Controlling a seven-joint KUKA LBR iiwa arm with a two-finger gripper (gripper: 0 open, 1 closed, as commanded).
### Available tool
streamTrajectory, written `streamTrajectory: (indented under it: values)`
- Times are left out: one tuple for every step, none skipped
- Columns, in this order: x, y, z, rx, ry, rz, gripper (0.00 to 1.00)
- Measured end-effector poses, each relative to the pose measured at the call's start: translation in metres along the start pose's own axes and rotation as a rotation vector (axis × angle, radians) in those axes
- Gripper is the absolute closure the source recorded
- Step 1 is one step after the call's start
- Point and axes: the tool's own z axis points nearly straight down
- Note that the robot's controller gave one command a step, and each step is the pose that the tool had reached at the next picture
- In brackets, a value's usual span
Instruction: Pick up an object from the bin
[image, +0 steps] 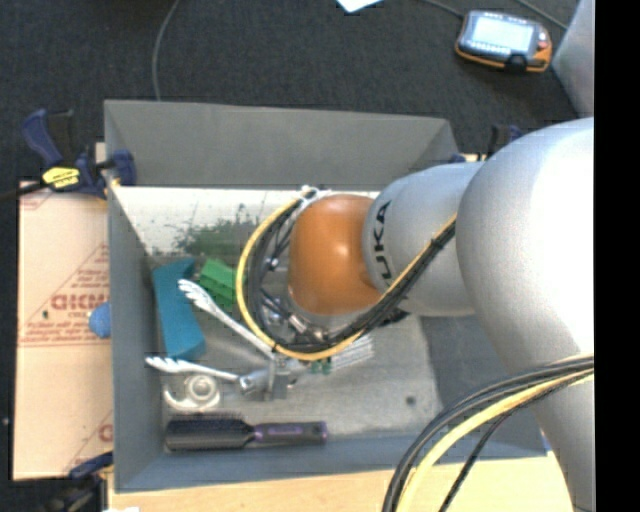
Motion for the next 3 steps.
streamTrajectory:
  values:
    - [0.0311,0.0719,-0.0034,0.029,-0.021,-0.279,0.0]
    - [0.0319,0.0711,-0.0031,0.026,-0.015,-0.275,1.0]
    - [0.0319,0.0711,-0.0031,0.025,-0.014,-0.274,1.0]
